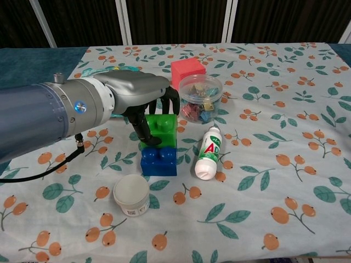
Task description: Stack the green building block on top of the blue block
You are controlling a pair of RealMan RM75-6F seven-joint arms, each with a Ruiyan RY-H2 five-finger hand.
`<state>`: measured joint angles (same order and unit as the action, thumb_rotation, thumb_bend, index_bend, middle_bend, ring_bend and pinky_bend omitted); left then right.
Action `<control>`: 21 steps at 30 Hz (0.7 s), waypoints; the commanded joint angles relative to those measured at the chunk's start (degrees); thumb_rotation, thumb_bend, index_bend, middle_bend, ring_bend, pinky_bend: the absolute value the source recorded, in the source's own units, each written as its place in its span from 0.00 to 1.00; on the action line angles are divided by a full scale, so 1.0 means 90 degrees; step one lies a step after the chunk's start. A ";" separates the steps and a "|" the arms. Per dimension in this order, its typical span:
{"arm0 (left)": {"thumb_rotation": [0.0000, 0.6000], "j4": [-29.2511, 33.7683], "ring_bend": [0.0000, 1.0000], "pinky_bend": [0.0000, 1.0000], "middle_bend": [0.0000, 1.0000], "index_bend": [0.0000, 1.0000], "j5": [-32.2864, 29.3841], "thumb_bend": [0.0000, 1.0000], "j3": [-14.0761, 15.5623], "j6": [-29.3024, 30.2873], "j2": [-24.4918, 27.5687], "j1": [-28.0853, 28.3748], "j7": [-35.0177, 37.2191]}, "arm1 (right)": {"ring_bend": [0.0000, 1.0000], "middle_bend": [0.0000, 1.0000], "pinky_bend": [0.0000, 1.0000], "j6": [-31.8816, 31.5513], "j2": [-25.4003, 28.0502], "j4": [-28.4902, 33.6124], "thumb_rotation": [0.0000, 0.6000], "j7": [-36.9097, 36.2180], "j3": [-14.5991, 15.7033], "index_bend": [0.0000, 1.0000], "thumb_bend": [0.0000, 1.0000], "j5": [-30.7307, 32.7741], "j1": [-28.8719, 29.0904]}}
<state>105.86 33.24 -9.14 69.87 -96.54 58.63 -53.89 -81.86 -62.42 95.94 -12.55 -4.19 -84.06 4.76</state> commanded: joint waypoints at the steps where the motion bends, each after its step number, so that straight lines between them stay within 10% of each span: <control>1: 1.00 -0.0044 0.42 0.51 0.49 0.48 0.0017 0.36 0.0050 -0.0017 -0.0030 -0.0005 0.0007 | 0.00 0.00 0.21 0.0004 0.0001 0.0000 1.00 0.0002 0.0000 0.00 0.10 0.0002 0.0002; 14: 1.00 -0.0094 0.40 0.50 0.46 0.44 0.0096 0.35 0.0158 -0.0006 -0.0102 -0.0028 0.0026 | 0.00 0.00 0.21 0.0019 0.0012 0.0013 1.00 -0.0022 0.0001 0.00 0.10 0.0011 0.0003; 21: 1.00 0.0081 0.15 0.19 0.13 0.14 0.0175 0.23 0.0108 0.0145 0.0089 -0.0073 0.0027 | 0.00 0.00 0.21 0.0015 0.0016 0.0015 1.00 -0.0055 -0.0001 0.00 0.10 0.0011 0.0000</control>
<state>106.31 34.68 -8.04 70.93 -96.07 58.08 -53.60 -81.73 -62.28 96.08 -13.05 -4.19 -83.96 4.76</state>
